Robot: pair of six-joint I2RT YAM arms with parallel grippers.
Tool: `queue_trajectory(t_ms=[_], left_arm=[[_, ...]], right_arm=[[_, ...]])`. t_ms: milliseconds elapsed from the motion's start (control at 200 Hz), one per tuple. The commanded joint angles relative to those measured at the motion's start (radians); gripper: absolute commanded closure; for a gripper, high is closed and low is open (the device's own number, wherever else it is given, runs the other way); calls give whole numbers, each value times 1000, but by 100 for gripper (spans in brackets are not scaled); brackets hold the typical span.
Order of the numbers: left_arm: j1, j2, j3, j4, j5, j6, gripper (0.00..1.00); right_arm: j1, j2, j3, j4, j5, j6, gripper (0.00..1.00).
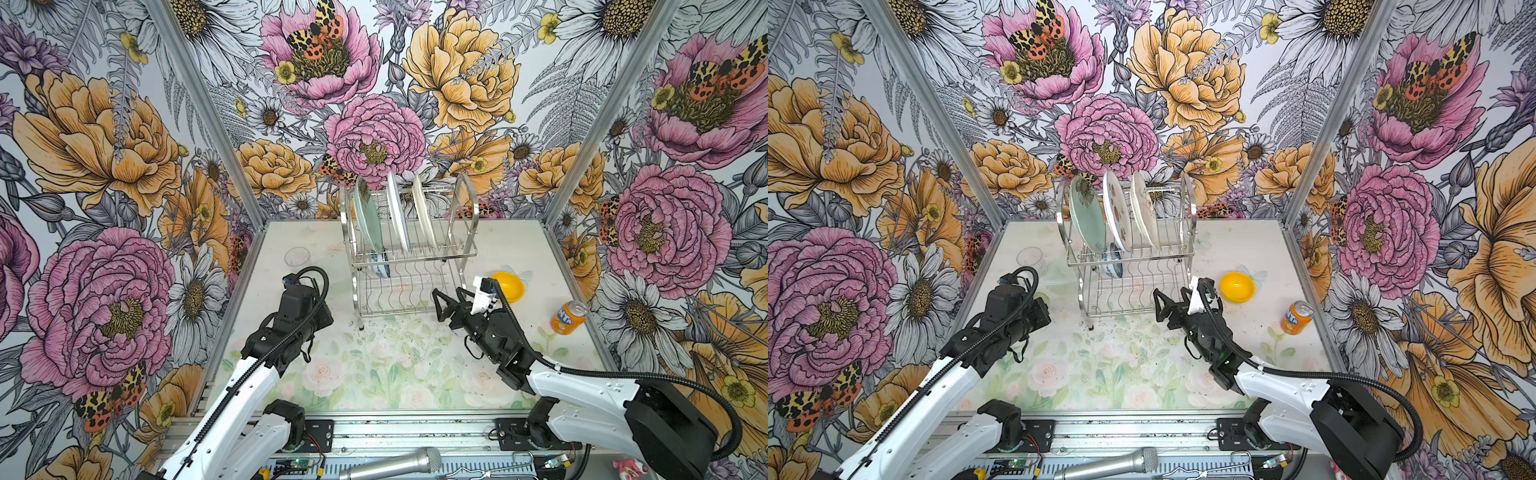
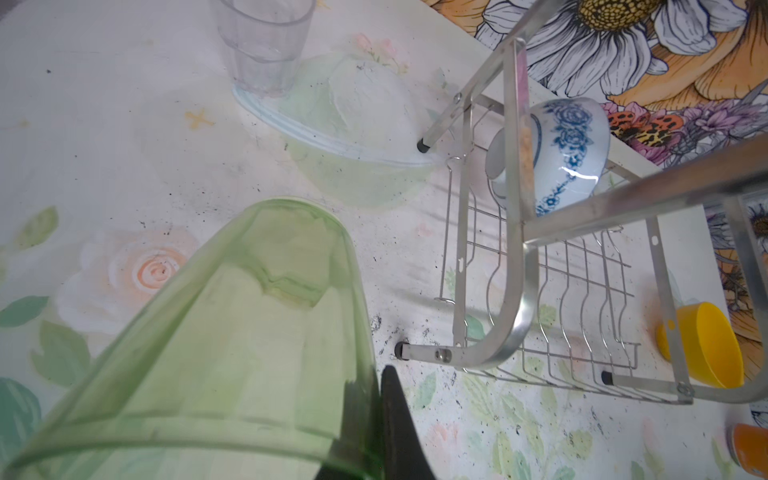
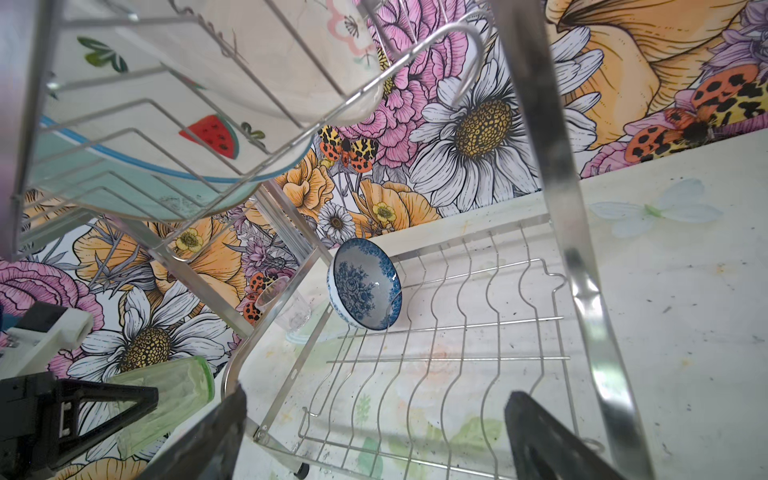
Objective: Unload the mixed dishes from the dish rack
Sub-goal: 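Carry the green glass from the rack with the left gripper while the right withdraws, then lower the green glass beside the clear glass and open the left gripper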
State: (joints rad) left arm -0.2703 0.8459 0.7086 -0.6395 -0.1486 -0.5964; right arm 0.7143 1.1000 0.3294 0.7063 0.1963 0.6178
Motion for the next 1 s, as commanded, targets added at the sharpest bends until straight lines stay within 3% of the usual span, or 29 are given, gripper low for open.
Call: queue_trajectory(t_ms=[0,355,766,996], left_arm=[[84,61,35,99,25,-2,100],[111,330,194,207,92,13,100],[123,625,437,178,173,55,100],[135,840,628,67,198,109,100]], right_arm=[[-13,-29,-6,-41,-42,-47,2],[-32,-32,-17,-65,-85,-31,3],[-42,-155,-26,-216,-43,-76,3],[-48,-176,-8,-260,-38,-85,3]])
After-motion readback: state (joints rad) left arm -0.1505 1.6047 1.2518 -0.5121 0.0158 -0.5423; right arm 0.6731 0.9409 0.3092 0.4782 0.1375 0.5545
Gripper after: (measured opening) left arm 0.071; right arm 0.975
